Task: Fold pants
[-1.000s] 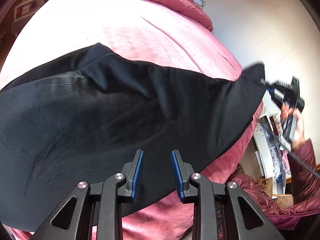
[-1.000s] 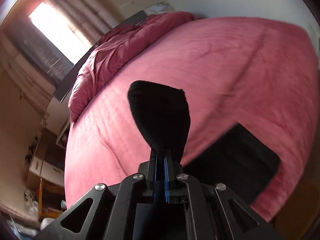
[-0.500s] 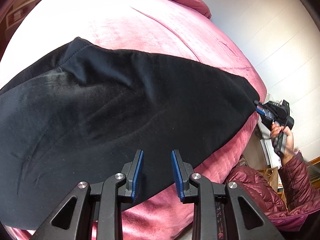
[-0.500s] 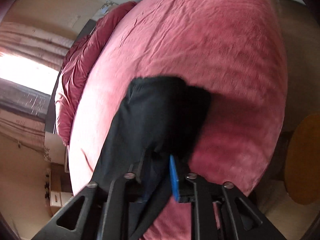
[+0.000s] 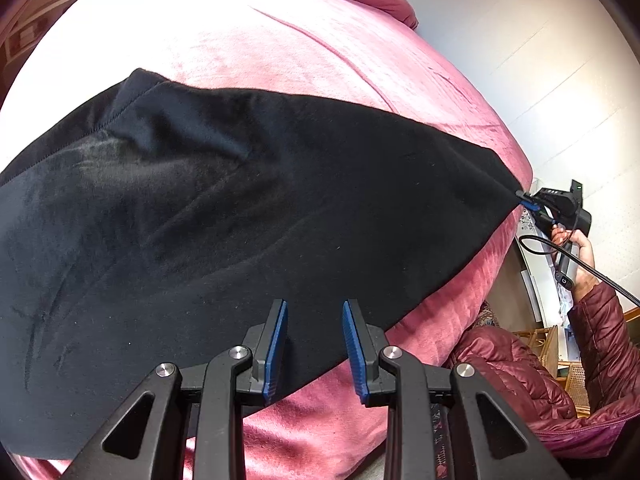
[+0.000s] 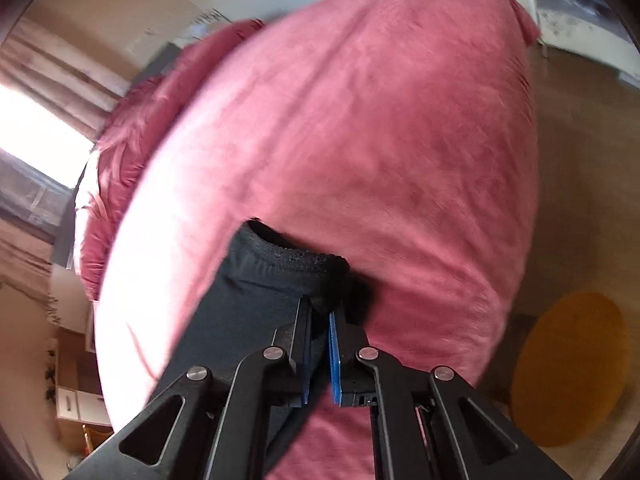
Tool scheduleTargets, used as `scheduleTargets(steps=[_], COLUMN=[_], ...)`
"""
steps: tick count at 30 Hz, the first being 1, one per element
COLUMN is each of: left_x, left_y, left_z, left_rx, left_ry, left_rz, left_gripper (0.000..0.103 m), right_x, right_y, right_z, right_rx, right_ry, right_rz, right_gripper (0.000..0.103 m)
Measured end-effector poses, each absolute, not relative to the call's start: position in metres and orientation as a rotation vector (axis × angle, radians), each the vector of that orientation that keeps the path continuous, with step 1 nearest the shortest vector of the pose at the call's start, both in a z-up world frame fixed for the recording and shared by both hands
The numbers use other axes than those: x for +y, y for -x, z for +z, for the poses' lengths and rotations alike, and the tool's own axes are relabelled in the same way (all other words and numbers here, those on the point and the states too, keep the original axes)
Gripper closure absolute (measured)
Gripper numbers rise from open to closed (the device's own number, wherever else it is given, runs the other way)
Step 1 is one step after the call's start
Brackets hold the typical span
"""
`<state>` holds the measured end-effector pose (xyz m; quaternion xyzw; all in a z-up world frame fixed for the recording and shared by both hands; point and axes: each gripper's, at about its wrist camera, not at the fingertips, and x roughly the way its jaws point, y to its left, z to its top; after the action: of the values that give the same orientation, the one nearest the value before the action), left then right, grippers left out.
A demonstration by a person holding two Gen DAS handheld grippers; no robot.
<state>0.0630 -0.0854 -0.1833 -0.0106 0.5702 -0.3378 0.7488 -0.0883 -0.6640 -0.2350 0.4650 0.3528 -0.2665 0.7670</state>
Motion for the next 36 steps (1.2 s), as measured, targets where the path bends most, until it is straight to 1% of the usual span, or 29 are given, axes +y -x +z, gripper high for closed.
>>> scheduleTargets(steps=[4, 6, 7, 8, 12, 16, 20, 23, 24, 25, 26, 27, 28, 32, 36], left_x=[-0.086, -0.087, -0.087, -0.087, -0.088, -0.092, -0.096, -0.093, -0.091, -0.089, -0.084, -0.081, -0.079, -0.072, -0.065], left_y=[-0.062, -0.061, -0.06, -0.059, -0.055, -0.05, -0.048, -0.049, -0.049, -0.049, -0.05, -0.051, -0.05, -0.049, -0.052], left_z=[-0.189, -0.191, -0.191, -0.192, -0.194, -0.196, -0.199, -0.198, -0.198, -0.198, -0.196, -0.196, -0.195, -0.193, -0.205], left_rx=[1.272, 1.276, 1.274, 1.272, 1.263, 1.254, 1.25, 1.244, 1.241, 1.241, 1.243, 1.24, 1.237, 1.226, 1.284], left_ry=[0.003, -0.021, -0.021, -0.014, 0.0, 0.01, 0.0, 0.012, 0.019, 0.022, 0.018, 0.016, 0.016, 0.013, 0.024], left_rz=[-0.73, -0.725, -0.729, -0.739, -0.766, -0.792, -0.805, -0.806, -0.808, -0.807, -0.806, -0.805, -0.806, -0.805, -0.775], left_gripper=[0.074, 0.074, 0.074, 0.074, 0.074, 0.074, 0.074, 0.074, 0.074, 0.074, 0.074, 0.074, 0.074, 0.074, 0.074], right_x=[-0.667, -0.669, -0.669, -0.668, -0.648, -0.604, -0.573, -0.554, -0.549, -0.546, -0.543, -0.542, -0.541, -0.538, -0.534], right_y=[0.085, 0.087, 0.09, 0.096, 0.11, 0.103, 0.085, 0.071, 0.067, 0.064, 0.061, 0.06, 0.061, 0.063, 0.052], right_z=[-0.244, -0.239, -0.235, -0.229, -0.221, -0.219, -0.231, -0.245, -0.248, -0.251, -0.253, -0.253, -0.25, -0.235, -0.251], right_rx=[0.793, 0.795, 0.786, 0.782, 0.79, 0.843, 0.865, 0.918, 0.937, 0.959, 0.969, 0.972, 0.965, 0.966, 1.045], right_ry=[-0.999, -1.016, -1.018, -1.003, -1.007, -1.005, -1.076, -1.082, -1.074, -1.065, -1.053, -1.037, -1.024, -0.937, -0.864], right_rz=[-0.595, -0.6, -0.609, -0.614, -0.548, -0.374, -0.256, -0.229, -0.232, -0.241, -0.246, -0.258, -0.266, -0.273, -0.314], right_gripper=[0.094, 0.083, 0.072, 0.07, 0.07, 0.07, 0.07, 0.07, 0.07, 0.074, 0.084, 0.091, 0.094, 0.096, 0.096])
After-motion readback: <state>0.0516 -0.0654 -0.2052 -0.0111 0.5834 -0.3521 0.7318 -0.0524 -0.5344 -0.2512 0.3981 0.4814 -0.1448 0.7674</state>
